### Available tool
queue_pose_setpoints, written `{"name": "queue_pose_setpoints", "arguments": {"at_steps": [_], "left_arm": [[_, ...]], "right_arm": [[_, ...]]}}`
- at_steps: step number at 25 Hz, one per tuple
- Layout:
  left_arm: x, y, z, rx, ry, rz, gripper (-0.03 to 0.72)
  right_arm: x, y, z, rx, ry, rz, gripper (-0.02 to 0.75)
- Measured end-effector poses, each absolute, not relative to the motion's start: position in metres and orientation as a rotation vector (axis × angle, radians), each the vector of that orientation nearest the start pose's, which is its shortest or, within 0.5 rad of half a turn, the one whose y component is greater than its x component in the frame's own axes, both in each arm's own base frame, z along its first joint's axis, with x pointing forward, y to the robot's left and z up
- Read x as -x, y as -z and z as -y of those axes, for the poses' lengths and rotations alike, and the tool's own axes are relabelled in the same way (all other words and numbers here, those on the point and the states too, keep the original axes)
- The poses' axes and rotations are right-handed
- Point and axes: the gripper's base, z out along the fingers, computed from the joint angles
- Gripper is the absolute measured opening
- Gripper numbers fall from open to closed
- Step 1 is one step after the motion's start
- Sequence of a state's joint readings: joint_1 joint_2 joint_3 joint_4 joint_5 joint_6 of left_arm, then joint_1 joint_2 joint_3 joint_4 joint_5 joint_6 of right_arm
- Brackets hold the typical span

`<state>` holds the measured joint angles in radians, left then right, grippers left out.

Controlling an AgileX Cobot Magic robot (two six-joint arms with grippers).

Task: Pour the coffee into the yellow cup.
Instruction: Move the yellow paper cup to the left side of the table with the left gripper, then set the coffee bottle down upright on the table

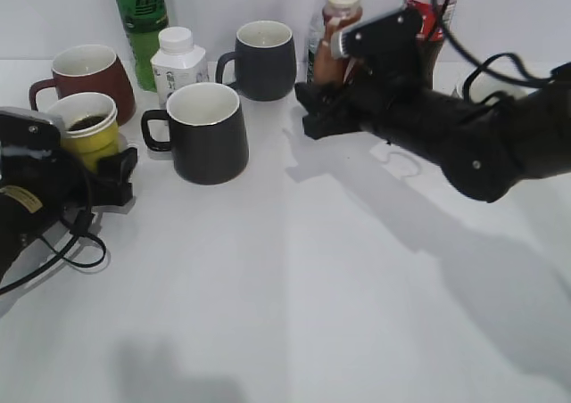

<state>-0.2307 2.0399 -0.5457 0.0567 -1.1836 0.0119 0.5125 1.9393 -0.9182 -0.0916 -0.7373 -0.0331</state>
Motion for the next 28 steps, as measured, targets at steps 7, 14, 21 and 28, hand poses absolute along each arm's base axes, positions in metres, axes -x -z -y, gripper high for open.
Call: {"name": "queue_pose_setpoints", "arguments": {"at_steps": [7, 14, 21, 28], "left_arm": [[-0.291, -0.097, 0.072, -0.245, 0.185, -1.794, 0.603], [-0.272, -0.105, 0.065, -0.226, 0.173, -1.808, 0.602], [-0.253, -0.107, 0.061, -0.228, 0.170, -1.835, 0.600], [-0.241, -0.116, 0.058, -0.159, 0.216, -1.939, 0.589]], "right_arm": [[-0.344, -0.134, -0.201, 0.581, -0.362, -1.688, 0.503], [-0.344, -0.108, -0.203, 0.604, -0.374, -1.690, 0.503], [-0.344, -0.102, -0.204, 0.602, -0.383, -1.677, 0.521], [-0.344, -0.099, -0.201, 0.580, -0.368, -1.731, 0.651]]}}
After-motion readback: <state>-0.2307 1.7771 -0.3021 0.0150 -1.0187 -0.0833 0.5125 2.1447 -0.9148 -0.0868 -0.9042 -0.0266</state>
